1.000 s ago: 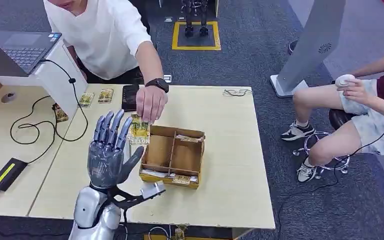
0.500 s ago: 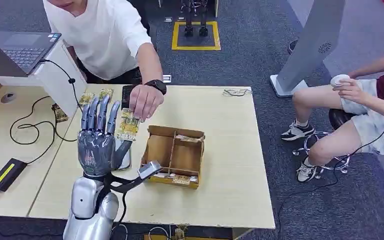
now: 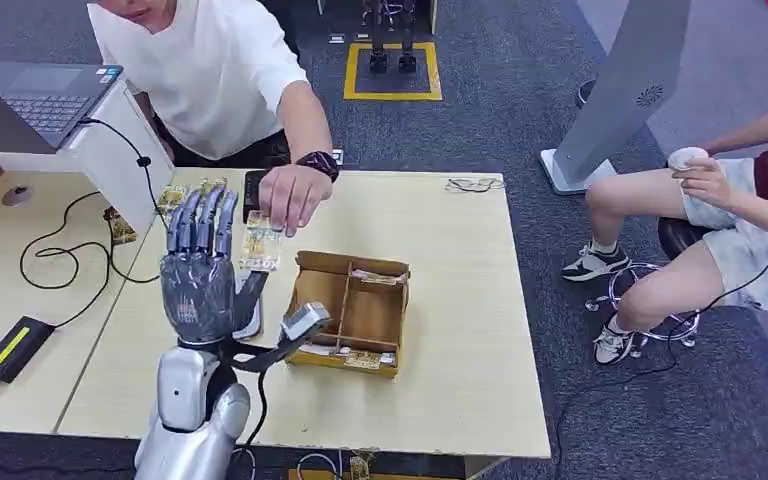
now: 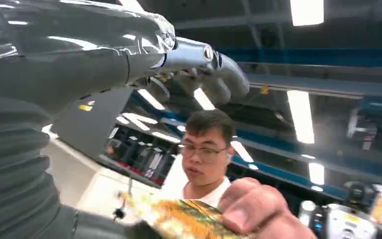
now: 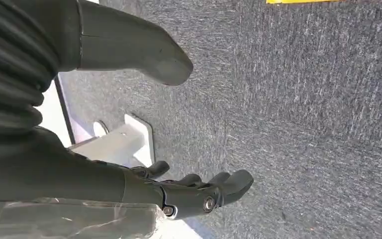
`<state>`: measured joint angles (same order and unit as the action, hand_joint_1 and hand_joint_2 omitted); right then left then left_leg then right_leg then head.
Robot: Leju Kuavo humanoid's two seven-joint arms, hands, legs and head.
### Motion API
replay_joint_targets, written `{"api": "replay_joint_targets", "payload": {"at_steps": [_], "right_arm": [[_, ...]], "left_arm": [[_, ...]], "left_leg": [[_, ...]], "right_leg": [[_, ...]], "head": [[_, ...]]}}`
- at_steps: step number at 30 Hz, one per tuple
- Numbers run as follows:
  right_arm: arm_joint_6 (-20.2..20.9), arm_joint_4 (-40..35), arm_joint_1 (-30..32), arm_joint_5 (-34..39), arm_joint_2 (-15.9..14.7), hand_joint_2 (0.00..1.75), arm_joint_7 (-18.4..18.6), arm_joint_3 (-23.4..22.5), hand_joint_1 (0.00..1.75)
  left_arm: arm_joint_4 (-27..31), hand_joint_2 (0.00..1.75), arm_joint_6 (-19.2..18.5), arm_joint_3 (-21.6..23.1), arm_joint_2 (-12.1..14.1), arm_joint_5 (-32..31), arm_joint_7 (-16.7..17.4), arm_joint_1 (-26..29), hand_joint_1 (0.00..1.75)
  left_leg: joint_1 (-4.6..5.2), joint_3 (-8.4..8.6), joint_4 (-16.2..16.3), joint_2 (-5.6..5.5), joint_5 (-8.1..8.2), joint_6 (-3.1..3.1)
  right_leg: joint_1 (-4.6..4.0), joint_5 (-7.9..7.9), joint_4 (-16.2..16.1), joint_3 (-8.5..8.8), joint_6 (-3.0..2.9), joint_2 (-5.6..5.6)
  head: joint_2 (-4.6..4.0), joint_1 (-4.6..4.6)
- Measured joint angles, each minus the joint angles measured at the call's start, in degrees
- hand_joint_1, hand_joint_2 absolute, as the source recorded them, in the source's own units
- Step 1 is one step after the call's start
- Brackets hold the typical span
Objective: Pass the card to the sensor for recognition and then transmit it.
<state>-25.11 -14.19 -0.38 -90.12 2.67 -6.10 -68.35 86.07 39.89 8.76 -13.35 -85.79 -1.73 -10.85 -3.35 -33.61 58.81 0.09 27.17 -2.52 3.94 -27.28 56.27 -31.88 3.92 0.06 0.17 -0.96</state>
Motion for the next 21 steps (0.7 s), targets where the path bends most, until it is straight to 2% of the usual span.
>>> {"api": "replay_joint_targets", "payload": {"at_steps": [4,11,14,21], "right_arm": [[-0.2,0.0,0.0,0.0,0.0,1.75,0.0,0.0,0.0],[-0.6,0.1,0.0,0.0,0.0,1.75,0.0,0.0,0.0],[-0.7,0.1,0.1,0.0,0.0,1.75,0.0,0.0,0.0],[-0.9,0.1,0.1,0.0,0.0,1.75,-0.1,0.0,0.0]], "left_arm": [[-0.2,1.75,0.0,0.0,-0.3,2.9,-7.0,0.0,1.75],[-0.5,1.75,0.0,-2.6,-3.1,6.5,-18.9,0.2,1.75],[-0.6,1.75,0.0,-3.9,-3.3,6.8,-20.5,0.4,1.75],[-0.6,1.75,0.0,-5.5,-3.3,7.2,-21.3,0.7,1.75]], "left_leg": [[0.0,-0.01,0.0,0.0,0.0,0.0],[0.0,0.0,0.0,0.01,0.0,0.0],[0.0,0.0,0.0,0.0,0.0,0.0],[0.0,0.0,0.0,0.0,-0.01,0.0]], "right_leg": [[0.0,0.0,0.0,0.0,0.0,0.0],[0.0,0.0,0.0,0.01,0.0,0.01],[0.0,0.0,0.0,0.0,0.0,0.0],[0.0,0.0,0.0,0.03,0.0,0.0]], "head": [[0.0,0.0],[0.0,0.02],[0.0,-0.02],[0.0,0.0]]}}
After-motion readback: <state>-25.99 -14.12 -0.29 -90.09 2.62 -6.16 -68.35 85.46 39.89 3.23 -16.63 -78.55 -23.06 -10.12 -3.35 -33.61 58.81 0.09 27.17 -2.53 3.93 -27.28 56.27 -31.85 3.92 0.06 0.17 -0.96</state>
